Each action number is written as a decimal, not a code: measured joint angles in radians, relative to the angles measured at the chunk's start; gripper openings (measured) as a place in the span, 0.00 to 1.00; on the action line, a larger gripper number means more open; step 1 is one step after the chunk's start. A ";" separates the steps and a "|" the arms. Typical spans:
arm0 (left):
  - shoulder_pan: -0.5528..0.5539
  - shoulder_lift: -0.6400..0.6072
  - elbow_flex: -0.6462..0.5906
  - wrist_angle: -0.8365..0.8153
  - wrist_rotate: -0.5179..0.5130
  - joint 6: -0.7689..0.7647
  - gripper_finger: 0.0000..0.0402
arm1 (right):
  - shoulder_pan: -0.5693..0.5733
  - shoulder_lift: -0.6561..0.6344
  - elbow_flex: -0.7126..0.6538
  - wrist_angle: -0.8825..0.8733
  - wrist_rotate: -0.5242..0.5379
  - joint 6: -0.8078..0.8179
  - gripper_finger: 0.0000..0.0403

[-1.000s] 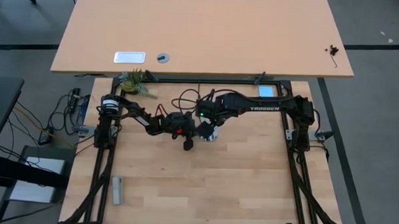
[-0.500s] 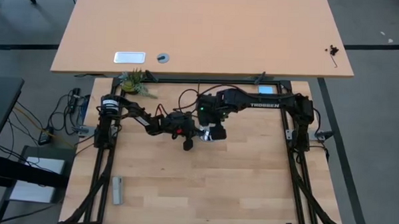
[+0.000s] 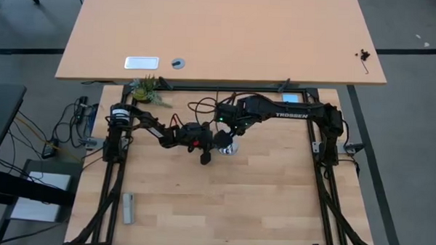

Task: Screw lightbulb
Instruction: Remove the white lightbulb from the silver lamp

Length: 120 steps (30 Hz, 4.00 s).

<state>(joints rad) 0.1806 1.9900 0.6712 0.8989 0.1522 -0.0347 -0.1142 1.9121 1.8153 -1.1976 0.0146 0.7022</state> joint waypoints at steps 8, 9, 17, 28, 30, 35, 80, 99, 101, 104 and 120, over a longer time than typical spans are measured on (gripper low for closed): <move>0.000 0.000 0.000 0.000 0.004 -0.003 0.00 | -0.001 0.037 -0.018 0.032 0.045 0.163 0.84; 0.000 0.000 0.000 0.000 0.005 -0.002 0.00 | -0.003 0.044 -0.027 0.015 0.044 0.174 0.83; 0.000 0.000 0.000 -0.001 0.007 -0.001 0.00 | -0.007 0.084 -0.027 0.002 0.000 0.034 0.72; 0.000 0.000 0.000 -0.001 0.004 -0.001 0.00 | -0.037 0.085 -0.009 -0.021 0.007 -0.840 0.72; 0.000 0.000 0.000 -0.001 0.003 -0.001 0.00 | -0.038 0.085 -0.009 -0.002 0.015 -0.912 0.75; 0.000 0.000 0.000 -0.001 0.006 0.002 0.00 | -0.030 0.082 -0.005 -0.005 0.030 -0.819 0.80; 0.000 0.000 0.000 -0.002 0.009 0.000 0.00 | -0.063 0.080 0.034 0.016 0.003 -1.124 0.63; 0.000 0.000 0.000 -0.002 0.008 0.000 0.00 | 0.030 0.083 0.137 0.013 0.082 -0.306 0.77; 0.000 0.000 0.000 -0.002 0.008 0.000 0.00 | 0.030 0.082 0.146 0.016 0.081 -0.158 0.78; 0.000 0.000 0.000 -0.002 0.008 -0.002 0.00 | 0.027 0.082 0.139 0.012 0.097 -0.056 0.78; 0.000 0.000 0.000 -0.003 0.010 -0.004 0.00 | -0.011 0.082 0.049 0.000 0.147 -0.081 0.72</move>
<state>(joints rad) 0.1802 1.9900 0.6712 0.8956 0.1627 -0.0383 -0.1257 1.9942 1.8641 -1.1981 0.1612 0.6207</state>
